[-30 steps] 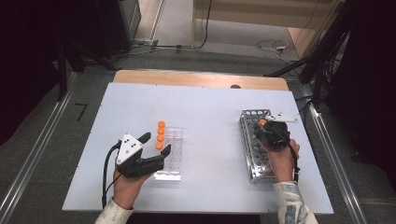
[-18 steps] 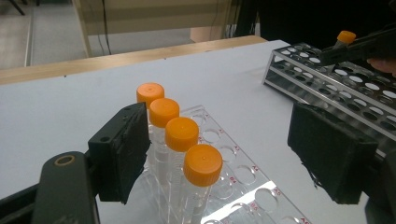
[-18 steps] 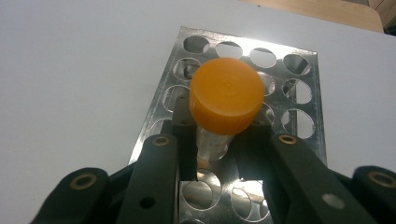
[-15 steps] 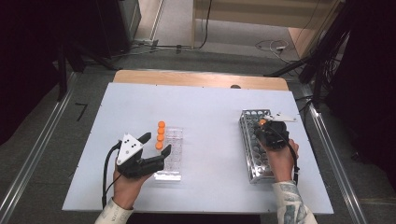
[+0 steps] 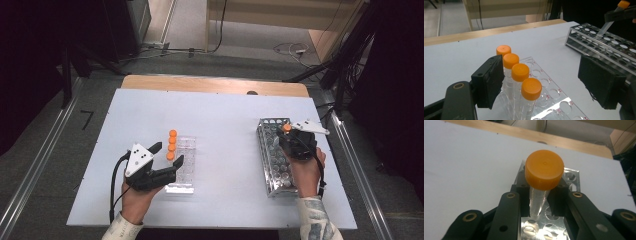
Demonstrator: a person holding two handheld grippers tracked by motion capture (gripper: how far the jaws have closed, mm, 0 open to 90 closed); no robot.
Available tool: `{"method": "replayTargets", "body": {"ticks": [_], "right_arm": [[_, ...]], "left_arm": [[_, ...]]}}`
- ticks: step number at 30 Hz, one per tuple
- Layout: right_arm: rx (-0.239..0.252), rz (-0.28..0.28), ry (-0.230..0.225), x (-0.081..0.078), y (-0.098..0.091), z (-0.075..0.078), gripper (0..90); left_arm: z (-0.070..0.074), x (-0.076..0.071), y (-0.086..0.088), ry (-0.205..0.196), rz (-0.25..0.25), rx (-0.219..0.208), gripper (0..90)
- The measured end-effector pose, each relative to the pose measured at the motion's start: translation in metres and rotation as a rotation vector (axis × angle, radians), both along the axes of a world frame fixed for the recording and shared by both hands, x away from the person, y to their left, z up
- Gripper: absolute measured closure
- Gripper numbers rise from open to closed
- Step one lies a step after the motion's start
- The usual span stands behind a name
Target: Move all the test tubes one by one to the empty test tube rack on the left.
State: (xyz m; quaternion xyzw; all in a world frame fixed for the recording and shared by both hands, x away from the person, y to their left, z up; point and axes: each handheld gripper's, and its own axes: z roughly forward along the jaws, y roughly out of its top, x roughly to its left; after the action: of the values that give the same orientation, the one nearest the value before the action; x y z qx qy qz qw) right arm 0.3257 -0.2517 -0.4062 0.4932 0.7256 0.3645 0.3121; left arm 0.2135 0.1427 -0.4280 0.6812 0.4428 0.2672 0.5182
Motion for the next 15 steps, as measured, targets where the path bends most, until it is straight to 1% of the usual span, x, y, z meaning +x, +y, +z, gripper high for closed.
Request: {"method": "replayTargets", "body": {"ticks": [3, 6, 10, 13, 15], "right_arm": [[0.008, 0.010, -0.032, -0.008, 0.000, 0.012, 71.5], [0.015, 0.036, -0.058, -0.018, 0.001, 0.020, 71.5], [0.026, 0.077, -0.078, -0.032, 0.007, 0.025, 71.5], [0.034, 0.111, -0.094, -0.042, 0.011, 0.026, 71.5], [0.045, 0.133, -0.096, -0.047, 0.014, 0.026, 71.5]], "left_arm": [[0.000, 0.000, 0.000, -0.002, 0.000, -0.001, 21.0], [0.001, -0.001, -0.001, -0.001, -0.002, 0.000, 21.0], [0.001, -0.001, -0.002, -0.005, -0.005, 0.000, 21.1], [0.002, -0.002, -0.003, -0.005, -0.008, 0.000, 21.1], [0.002, -0.002, -0.003, -0.007, -0.010, 0.000, 21.1]]}}
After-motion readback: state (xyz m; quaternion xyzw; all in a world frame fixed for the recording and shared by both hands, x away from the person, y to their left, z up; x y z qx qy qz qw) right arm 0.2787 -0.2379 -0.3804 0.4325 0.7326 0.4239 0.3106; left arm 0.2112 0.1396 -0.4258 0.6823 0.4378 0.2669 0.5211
